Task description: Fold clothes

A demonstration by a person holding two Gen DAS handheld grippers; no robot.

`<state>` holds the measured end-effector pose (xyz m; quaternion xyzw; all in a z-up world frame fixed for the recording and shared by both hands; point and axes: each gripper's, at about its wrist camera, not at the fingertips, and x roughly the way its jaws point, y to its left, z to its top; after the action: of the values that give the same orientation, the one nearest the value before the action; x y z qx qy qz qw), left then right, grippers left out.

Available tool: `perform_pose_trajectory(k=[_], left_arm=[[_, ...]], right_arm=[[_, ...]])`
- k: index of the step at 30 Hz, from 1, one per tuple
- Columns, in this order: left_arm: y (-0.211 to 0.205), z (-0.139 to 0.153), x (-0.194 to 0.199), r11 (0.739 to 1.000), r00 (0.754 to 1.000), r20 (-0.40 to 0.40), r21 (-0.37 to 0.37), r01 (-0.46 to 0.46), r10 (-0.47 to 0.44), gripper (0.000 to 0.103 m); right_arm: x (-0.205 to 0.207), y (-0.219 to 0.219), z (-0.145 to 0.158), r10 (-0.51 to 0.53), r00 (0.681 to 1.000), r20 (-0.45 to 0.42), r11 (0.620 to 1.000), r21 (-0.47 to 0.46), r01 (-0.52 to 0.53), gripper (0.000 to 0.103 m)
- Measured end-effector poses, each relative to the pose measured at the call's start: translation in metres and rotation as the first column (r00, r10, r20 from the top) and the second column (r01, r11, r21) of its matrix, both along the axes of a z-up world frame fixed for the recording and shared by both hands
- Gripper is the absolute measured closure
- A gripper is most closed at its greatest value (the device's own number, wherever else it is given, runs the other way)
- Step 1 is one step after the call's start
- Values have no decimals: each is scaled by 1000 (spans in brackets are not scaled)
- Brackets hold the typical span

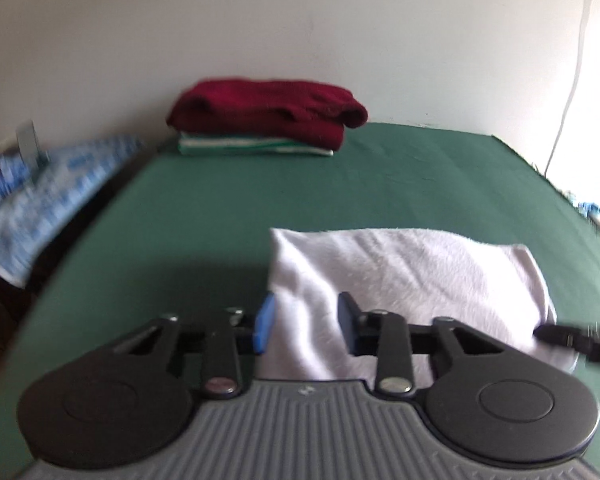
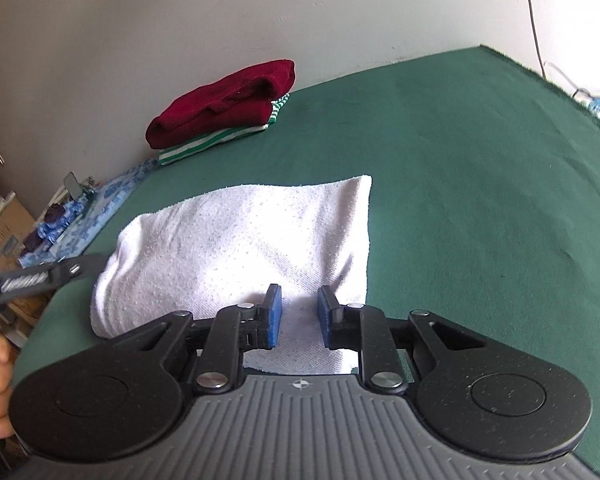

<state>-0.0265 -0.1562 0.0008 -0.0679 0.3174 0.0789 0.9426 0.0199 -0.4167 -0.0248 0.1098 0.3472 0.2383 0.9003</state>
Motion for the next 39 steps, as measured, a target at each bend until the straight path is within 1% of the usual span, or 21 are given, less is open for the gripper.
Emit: perform_pose_trajectory(k=[1, 2, 4, 5, 6, 7, 8, 10, 12, 14, 15, 17, 18, 20, 22, 27, 28, 31, 34, 36, 39], left_arm=[[1, -2, 8, 1000, 1000, -5, -29, -6, 5, 95], [2, -5, 15, 998, 1000, -10, -57, -11, 10, 97], [0, -12, 27, 997, 1000, -27, -75, -14, 12, 94], [-2, -17, 32, 999, 999, -47, -44, -19, 17, 94], [-1, -22, 32, 999, 999, -48, -24, -22, 21, 93], [-1, -27, 32, 1000, 999, -47, -7, -25, 25, 89], [2, -30, 29, 1000, 999, -32, -1, -17, 17, 87], [4, -32, 25, 999, 999, -27, 26, 25, -24, 86], [6, -33, 22, 996, 998, -24, 55, 67, -66, 86], [6, -35, 21, 991, 995, -20, 80, 103, -102, 86], [6, -37, 20, 990, 994, -13, 86, 111, -110, 86], [1, -40, 18, 985, 992, 0, 115, 125, -126, 88], [-2, -41, 18, 980, 990, 3, 141, 140, -142, 90], [-6, -43, 17, 968, 985, 7, 189, 168, -172, 91], [0, -42, 17, 971, 983, 13, 157, 179, -184, 91], [17, -40, 19, 974, 975, 35, 73, 214, -217, 90], [18, -40, 19, 974, 975, 38, 63, 217, -220, 90], [17, -41, 20, 974, 974, 40, 61, 220, -223, 90], [18, -40, 20, 975, 975, 46, 46, 217, -219, 89], [20, -40, 18, 976, 975, 53, 27, 214, -215, 87], [22, -40, 17, 978, 976, 59, 16, 209, -210, 83]], right_arm=[[-1, 1, 1, -3, 1000, 5, 1000, -7, 3, 82], [-1, 1, 1, -11, 1000, -2, 1000, 7, 11, 80], [-1, -1, 0, -24, 1000, -20, 999, 44, 25, 74], [0, -2, -1, -23, 1000, -20, 999, 49, 23, 74], [0, -2, -1, -21, 1000, -19, 998, 53, 22, 74], [0, -3, -1, -19, 1000, -19, 998, 57, 20, 74], [1, -4, -2, -30, 999, -25, 997, 67, 32, 74], [2, -7, -3, -57, 998, -41, 994, 92, 61, 80], [3, -12, -5, -109, 991, -71, 986, 120, 117, 86], [6, -15, -7, -169, 980, -103, 973, 139, 183, 96], [7, -14, -7, -189, 976, -106, 972, 123, 201, 103], [8, -7, -7, -213, 972, -101, 971, 89, 222, 103], [7, -3, -5, -217, 972, -93, 972, 65, 224, 103], [4, 6, -2, -238, 968, -76, 970, 24, 241, 103], [1, 14, 0, -265, 962, -61, 964, -4, 265, 103], [-4, 21, -5, -307, 951, -30, 952, -6, 307, 103], [-4, 23, -5, -306, 952, -15, 952, -24, 305, 103], [-7, 31, -5, -304, 952, 27, 949, -76, 305, 103], [-8, 36, -4, -305, 951, 48, 945, -112, 308, 103], [-6, 35, -4, -294, 954, 48, 947, -118, 298, 103], [0, 29, -1, -260, 966, 13, 960, -107, 260, 103]])
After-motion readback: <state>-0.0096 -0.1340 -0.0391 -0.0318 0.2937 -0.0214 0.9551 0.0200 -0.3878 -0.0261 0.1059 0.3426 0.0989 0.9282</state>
